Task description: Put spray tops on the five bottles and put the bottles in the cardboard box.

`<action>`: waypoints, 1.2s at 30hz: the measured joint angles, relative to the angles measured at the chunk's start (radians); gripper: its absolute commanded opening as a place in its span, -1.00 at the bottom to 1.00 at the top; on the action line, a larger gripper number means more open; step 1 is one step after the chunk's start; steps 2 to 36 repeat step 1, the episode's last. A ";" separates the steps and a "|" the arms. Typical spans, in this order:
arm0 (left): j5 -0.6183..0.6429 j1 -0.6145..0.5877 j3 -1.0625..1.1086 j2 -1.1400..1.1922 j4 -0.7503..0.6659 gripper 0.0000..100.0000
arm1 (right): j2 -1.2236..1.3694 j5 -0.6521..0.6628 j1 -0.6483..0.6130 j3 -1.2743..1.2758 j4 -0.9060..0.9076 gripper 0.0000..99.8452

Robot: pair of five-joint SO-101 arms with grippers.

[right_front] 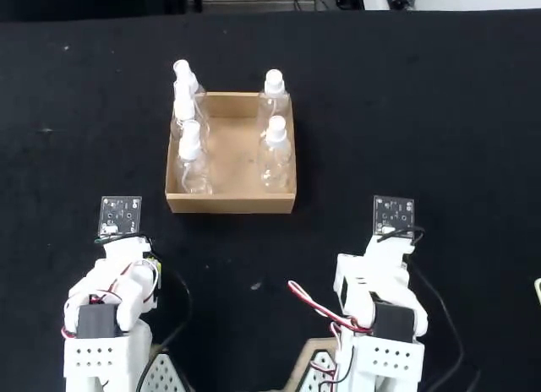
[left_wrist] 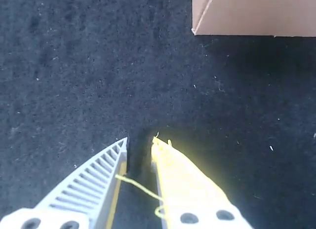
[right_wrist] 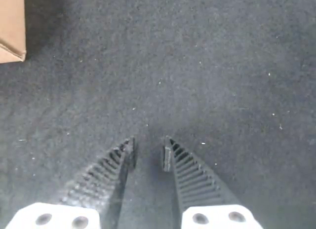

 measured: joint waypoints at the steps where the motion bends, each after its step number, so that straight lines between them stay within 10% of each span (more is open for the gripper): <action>1: 0.000 0.000 0.000 0.000 0.000 -0.85 | 0.000 0.000 0.000 0.000 0.000 -0.85; 36: 0.000 0.000 0.000 0.000 0.000 -0.85 | 0.000 0.000 0.000 0.000 0.000 -0.85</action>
